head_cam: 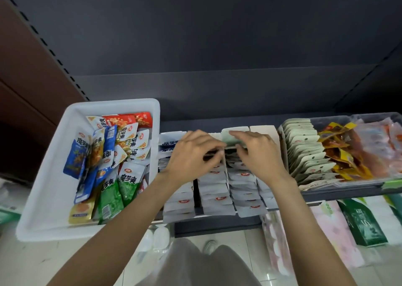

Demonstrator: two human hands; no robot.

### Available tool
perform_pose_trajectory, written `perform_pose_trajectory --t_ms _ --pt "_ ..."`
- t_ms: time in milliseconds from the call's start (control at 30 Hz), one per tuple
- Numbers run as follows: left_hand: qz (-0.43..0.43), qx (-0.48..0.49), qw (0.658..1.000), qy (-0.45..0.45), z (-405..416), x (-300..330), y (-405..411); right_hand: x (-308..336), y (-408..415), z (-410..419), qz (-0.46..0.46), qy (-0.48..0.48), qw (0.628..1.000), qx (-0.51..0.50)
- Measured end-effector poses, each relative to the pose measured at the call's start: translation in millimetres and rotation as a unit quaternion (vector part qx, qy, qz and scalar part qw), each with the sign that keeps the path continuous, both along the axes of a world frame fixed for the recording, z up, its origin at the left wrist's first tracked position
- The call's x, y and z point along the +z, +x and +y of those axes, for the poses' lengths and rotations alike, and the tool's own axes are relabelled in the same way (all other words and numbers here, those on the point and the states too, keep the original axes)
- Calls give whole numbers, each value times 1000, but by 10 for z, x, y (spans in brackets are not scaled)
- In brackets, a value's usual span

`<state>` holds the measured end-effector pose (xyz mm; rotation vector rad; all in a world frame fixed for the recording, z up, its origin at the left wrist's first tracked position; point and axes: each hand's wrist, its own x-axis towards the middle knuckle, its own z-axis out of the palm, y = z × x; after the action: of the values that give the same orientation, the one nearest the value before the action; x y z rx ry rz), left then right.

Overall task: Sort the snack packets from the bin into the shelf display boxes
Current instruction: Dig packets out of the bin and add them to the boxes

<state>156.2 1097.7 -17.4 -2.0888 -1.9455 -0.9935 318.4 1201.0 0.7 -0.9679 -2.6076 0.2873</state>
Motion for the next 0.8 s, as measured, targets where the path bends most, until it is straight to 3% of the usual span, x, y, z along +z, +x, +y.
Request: perform_pose_trajectory --t_ms 133,267,367,500,700,800 --pt "-99 113 980 133 -524 75 -393 245 -297 -403 176 -122 976 50" --pt "-108 262 957 66 -1107 -73 -966 291 -878 -808 217 -217 941 144" --pt "-63 347 935 -40 -1474 -277 -1397 143 -1414 -1011 142 -249 938 195" --pt "-116 407 874 -239 -1733 -489 -1754 -176 -2132 -1225 19 -240 946 219" --pt "-76 374 883 -273 -1781 -626 -1935 -667 -2772 -1417 -196 -106 948 229" --pt "-58 364 884 -289 -1773 -666 -2016 -825 -2848 -1452 -229 -58 950 202"
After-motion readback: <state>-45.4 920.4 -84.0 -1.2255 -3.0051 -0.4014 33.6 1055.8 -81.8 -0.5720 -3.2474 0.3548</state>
